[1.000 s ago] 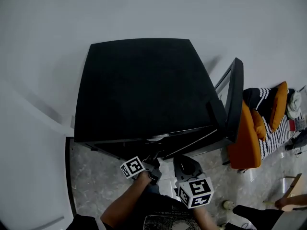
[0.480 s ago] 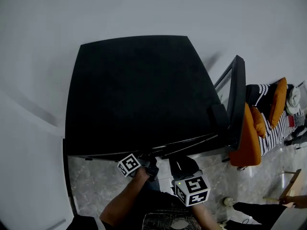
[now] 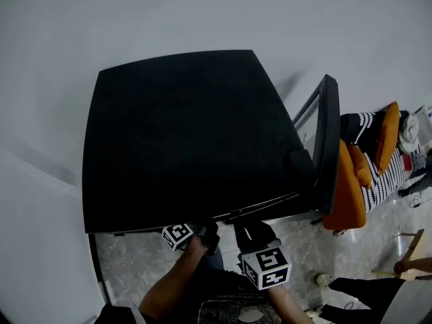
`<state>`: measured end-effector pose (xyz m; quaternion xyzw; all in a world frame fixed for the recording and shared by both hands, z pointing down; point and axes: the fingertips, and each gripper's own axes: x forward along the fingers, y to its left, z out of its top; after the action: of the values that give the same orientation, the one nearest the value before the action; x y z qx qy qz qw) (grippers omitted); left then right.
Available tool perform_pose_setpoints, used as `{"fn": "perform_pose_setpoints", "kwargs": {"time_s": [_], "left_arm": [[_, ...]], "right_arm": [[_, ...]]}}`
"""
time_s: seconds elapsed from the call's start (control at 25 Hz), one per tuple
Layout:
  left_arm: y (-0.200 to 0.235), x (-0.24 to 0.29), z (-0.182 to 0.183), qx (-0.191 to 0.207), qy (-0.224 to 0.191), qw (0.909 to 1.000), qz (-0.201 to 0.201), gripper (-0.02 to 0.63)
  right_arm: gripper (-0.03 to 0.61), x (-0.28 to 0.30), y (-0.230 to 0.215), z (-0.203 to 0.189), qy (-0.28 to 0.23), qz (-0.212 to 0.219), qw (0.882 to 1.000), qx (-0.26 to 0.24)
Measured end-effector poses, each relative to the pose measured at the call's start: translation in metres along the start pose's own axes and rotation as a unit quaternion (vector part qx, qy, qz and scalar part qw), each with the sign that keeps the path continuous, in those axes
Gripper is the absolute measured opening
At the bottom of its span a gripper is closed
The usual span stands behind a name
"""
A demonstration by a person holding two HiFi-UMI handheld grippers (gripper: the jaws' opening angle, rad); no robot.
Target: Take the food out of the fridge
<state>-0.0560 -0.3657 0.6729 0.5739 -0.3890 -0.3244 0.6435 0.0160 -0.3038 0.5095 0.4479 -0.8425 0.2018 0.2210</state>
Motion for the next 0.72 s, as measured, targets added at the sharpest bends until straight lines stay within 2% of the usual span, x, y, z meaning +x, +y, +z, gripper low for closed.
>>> {"fn": "perform_pose_setpoints", "kwargs": {"time_s": [0.12,0.4,0.72], "left_arm": [[0.0013,-0.0004,-0.0007,-0.013,-0.001,0.9998,0.014,0.074],[0.0013,-0.0017,-0.0036,-0.018,0.005,0.9991,0.038,0.069],[-0.0066,-0.0006,-0.0072,-0.027,0.004,0.9994,0.019,0.024]], "right_arm": [[0.023,-0.0003,0.0006,0.0003,-0.001,0.0,1.0,0.001],[0.023,-0.0045,0.0029,-0.0031,0.001,0.003,1.0,0.004],[0.023,-0.0064,0.0011,-0.0063,-0.002,0.004,1.0,0.005]]}}
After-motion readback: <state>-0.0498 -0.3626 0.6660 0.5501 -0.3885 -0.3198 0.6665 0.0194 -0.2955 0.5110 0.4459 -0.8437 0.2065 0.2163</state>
